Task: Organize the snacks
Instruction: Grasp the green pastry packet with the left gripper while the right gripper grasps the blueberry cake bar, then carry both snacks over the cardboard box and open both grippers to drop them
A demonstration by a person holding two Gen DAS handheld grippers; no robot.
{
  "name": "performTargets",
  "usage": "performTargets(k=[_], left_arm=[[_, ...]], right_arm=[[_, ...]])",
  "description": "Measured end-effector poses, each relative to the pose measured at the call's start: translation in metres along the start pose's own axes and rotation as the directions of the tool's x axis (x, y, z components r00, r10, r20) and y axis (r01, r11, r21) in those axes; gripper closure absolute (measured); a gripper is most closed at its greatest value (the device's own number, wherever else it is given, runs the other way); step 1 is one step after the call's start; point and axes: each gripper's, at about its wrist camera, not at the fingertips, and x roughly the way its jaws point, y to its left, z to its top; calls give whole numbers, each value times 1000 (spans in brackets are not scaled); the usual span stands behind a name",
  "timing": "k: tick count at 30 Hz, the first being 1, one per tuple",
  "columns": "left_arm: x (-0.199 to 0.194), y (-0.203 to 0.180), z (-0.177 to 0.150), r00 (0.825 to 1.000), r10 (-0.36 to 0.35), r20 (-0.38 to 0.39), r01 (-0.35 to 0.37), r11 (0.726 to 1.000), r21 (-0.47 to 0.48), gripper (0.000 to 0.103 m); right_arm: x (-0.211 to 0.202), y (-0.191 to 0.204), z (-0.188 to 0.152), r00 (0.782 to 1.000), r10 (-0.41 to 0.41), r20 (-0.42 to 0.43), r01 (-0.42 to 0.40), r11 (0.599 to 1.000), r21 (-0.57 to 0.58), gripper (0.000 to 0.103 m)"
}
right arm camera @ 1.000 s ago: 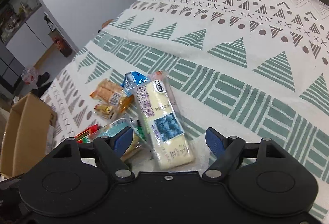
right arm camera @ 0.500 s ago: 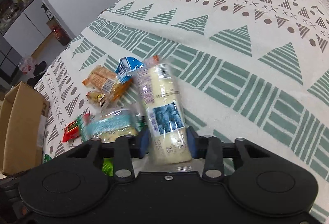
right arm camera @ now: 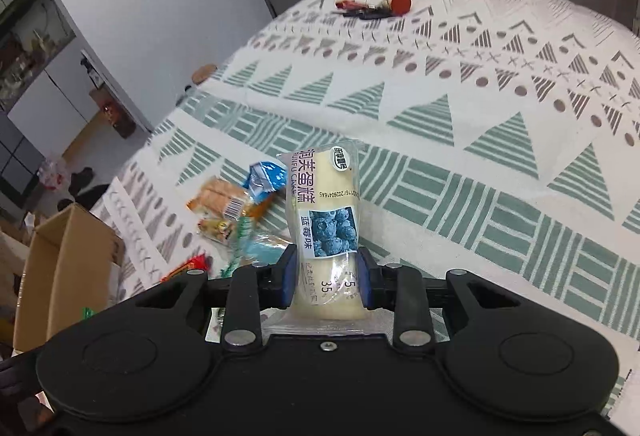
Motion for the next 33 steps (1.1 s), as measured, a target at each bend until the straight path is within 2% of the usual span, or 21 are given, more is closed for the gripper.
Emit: performTargets(k=[6,10,21,33], left_arm=[[-27,5,3,999,-25,41,26,1000,-17,71],[-46,8,9,996,-56,68,58,998,-30,71],[-75,25,23,990,-53,128,59,997,-42,71],[-95,63,47,984,-21,176,36,996,-80,71]], right_arm=[[-22,5,-3,998,13,65,-13,1000,-3,74],[-34,12,-5,995,50,86,-49,999,-8,74],[-51,38,-10,986,119,115,-118,993,-14,74],[-55,91,-13,973,201,111,-194,978,-75,74]])
